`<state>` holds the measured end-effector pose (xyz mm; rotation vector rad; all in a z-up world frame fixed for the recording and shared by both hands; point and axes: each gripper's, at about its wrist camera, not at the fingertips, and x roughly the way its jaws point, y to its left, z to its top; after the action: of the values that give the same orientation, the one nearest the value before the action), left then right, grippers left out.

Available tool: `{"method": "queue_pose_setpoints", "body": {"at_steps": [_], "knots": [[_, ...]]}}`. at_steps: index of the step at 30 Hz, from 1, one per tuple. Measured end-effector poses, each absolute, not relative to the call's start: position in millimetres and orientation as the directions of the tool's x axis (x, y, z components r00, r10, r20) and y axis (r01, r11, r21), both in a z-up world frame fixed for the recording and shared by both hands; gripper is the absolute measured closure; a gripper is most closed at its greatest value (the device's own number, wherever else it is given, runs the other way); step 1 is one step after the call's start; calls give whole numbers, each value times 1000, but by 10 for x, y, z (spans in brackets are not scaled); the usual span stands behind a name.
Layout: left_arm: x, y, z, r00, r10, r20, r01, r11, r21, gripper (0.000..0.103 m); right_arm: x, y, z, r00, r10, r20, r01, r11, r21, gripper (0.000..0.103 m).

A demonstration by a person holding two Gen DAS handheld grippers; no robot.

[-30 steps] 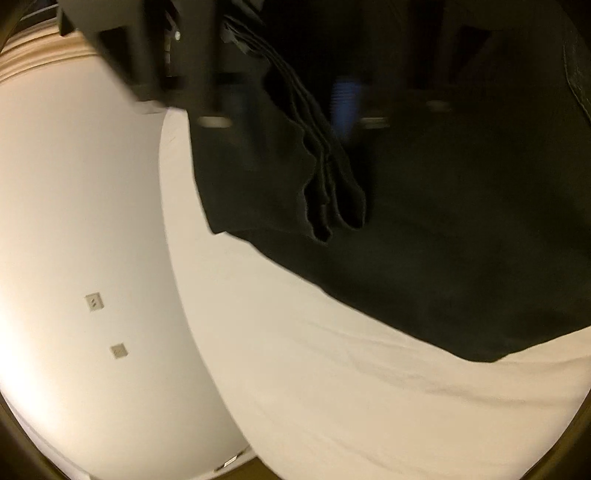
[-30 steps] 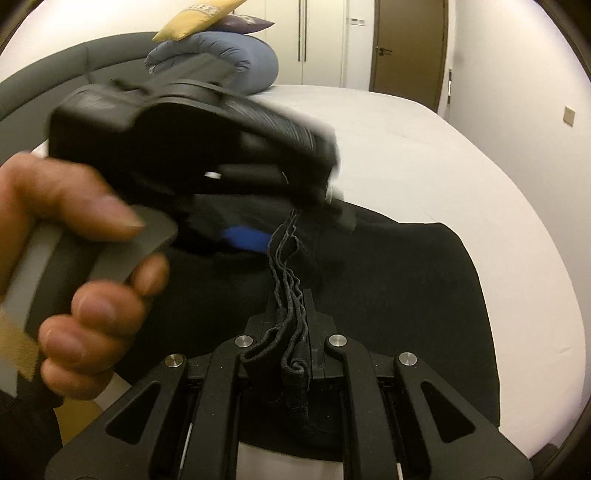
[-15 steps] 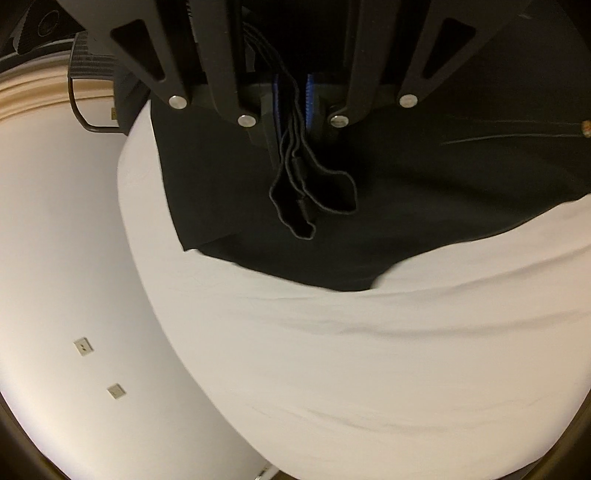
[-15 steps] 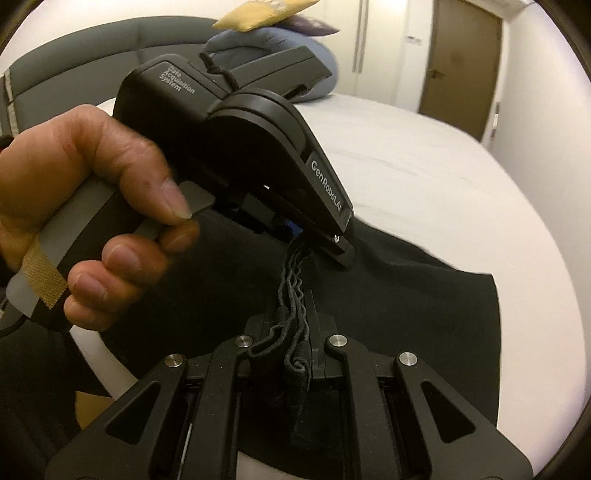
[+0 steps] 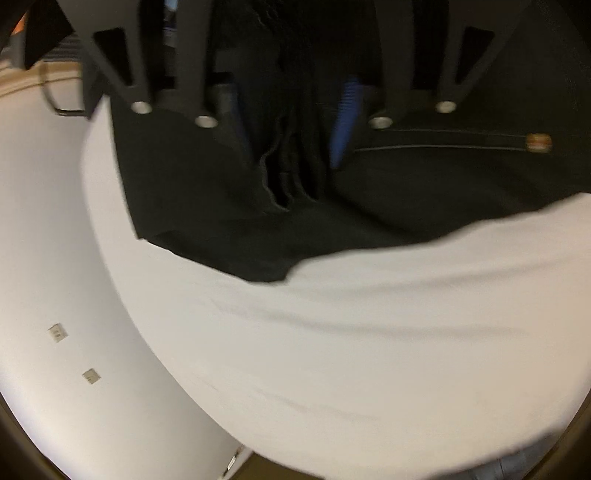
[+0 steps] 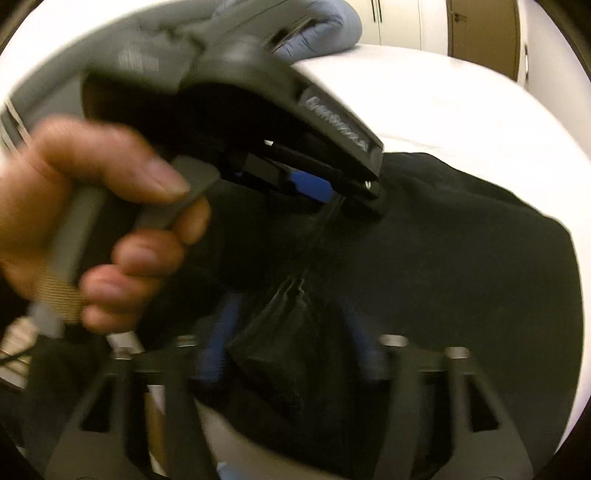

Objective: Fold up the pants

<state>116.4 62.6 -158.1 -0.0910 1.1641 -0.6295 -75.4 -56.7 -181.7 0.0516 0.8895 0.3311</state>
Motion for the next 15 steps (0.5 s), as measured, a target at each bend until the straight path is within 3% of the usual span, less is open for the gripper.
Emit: {"method": "queue_pose_setpoints", "body": {"at_steps": [6,8,10,12,15], "knots": [[634,573,-1206,432,-426,-795,492,850,-188,52,-1138,-1326,-1548,561,514,-649,-227,849,477,39],[444,317,-1253,433,-398,-809,517,845,-139,52,-1058,-1903,-1531,556,560,-614,-171,801,574,54],[310,83,-1405,429,-331,-840,525,849,-66,52,-876,-2443,-1545,578,575,-580,-98,754,650,61],[246,-48,-1607,407,-269,-873,512,859,-26,52,-742,-2804,-1584,569,620,-539,-76,693,717,67],[185,-58,-1699,432,-248,-867,474,880,-16,50,-411,-3253,-1708,567,663,-489,-59,624,779,68]]}}
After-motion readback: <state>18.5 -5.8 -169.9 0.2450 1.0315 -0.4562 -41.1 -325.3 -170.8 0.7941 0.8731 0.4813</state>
